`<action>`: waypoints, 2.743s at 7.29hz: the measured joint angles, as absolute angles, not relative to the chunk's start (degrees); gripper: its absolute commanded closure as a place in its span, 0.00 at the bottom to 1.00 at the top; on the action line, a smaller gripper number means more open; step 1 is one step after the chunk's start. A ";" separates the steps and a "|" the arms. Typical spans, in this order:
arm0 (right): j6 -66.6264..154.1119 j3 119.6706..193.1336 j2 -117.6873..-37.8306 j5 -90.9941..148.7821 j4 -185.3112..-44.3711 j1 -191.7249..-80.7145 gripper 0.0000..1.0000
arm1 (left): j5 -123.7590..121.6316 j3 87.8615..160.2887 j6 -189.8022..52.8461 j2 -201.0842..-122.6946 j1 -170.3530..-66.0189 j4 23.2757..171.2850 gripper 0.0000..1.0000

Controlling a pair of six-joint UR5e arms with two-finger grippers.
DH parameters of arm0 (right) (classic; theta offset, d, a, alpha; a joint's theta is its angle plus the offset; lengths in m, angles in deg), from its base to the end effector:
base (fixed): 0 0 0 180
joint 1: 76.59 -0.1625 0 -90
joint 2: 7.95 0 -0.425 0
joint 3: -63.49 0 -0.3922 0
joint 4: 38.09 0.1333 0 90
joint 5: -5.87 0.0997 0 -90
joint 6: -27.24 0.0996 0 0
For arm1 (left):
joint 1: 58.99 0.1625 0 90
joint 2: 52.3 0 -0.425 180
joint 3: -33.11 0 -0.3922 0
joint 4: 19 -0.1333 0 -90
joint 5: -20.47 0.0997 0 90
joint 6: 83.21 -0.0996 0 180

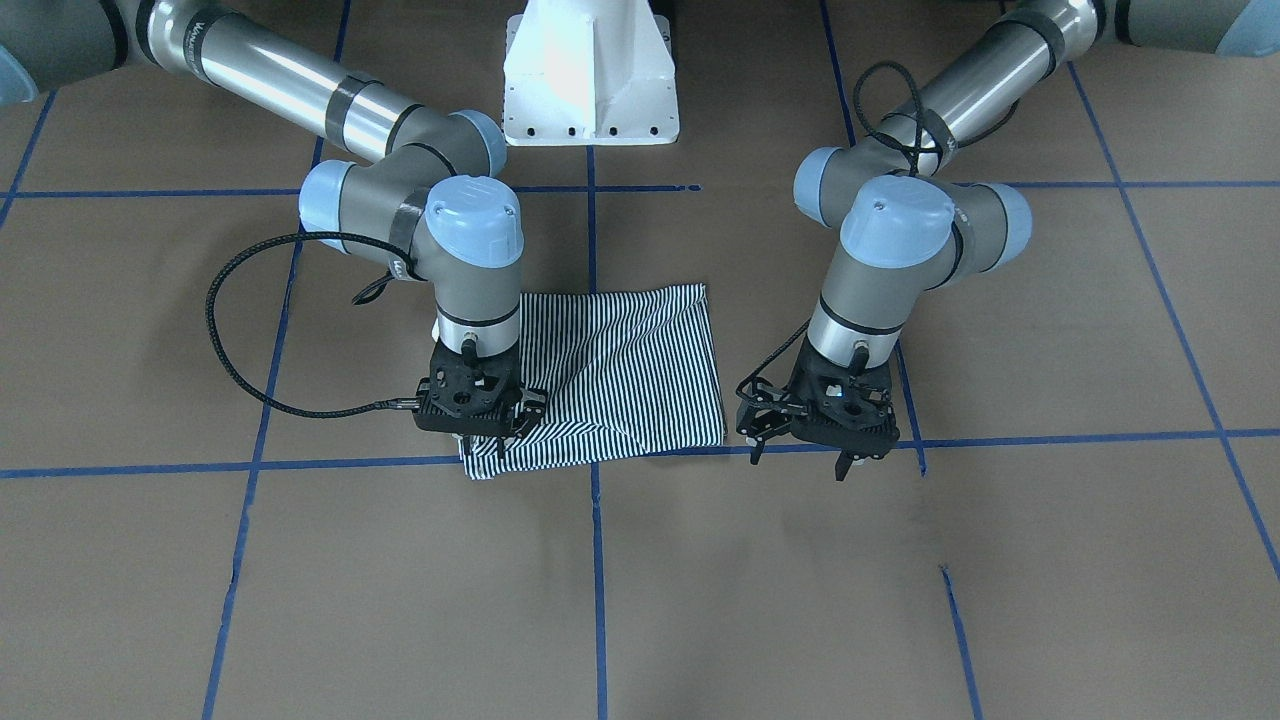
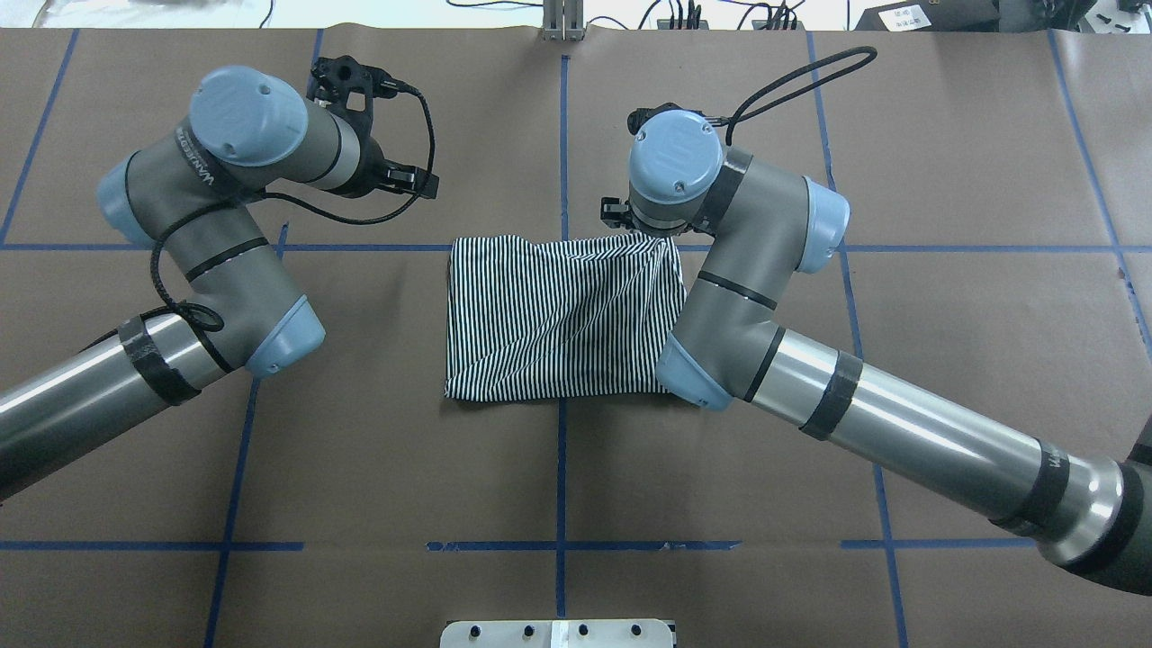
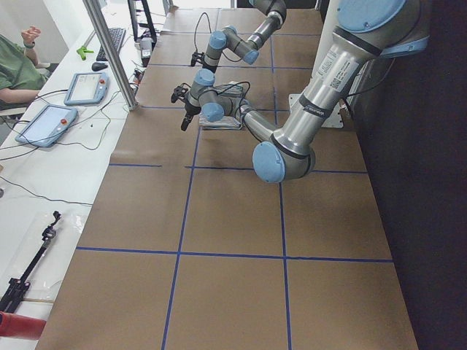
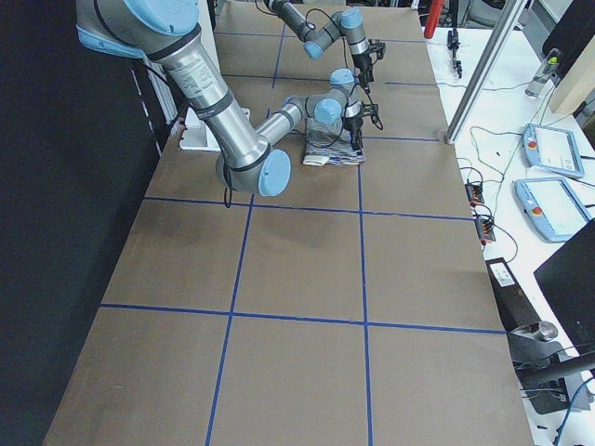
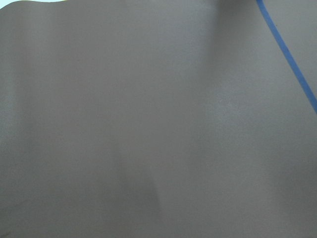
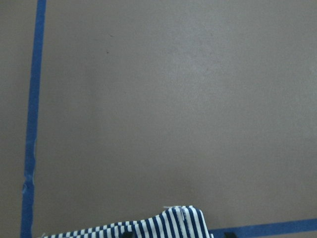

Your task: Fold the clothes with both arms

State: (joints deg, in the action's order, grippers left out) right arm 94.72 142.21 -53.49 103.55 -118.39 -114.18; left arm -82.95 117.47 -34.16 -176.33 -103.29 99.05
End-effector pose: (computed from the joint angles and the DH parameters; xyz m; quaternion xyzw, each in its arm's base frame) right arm -0.5339 -0.5624 0.2557 0.1287 -0.3469 0.0975 0.9239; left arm 0.4374 -0.5808 0.2987 0.2423 0.4153 0.0296 0.8763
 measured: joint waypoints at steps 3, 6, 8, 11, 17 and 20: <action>84.93 153.39 -60.81 114.09 -121.92 -121.82 0.00 | -85.92 131.61 -36.54 -168.29 -104.88 92.81 0.00; 65.82 172.48 -75.72 120.07 -133.53 -131.25 0.00 | -90.49 147.59 -52.59 -158.03 -113.72 80.15 0.00; 53.59 177.12 -86.28 125.05 -134.68 -139.77 0.00 | -95.73 149.78 -68.85 -151.42 -124.15 78.25 0.00; 42.89 174.25 -97.46 129.17 -134.48 -151.56 0.00 | -109.46 147.71 -80.63 -140.82 -137.16 78.38 0.00; 27.49 168.65 -105.52 134.56 -134.71 -164.12 0.00 | -119.63 127.73 -82.09 -137.83 -148.53 83.66 0.00; 26.85 164.31 -107.53 136.50 -134.39 -164.79 0.00 | -119.35 127.97 -82.09 -138.28 -148.94 75.93 0.00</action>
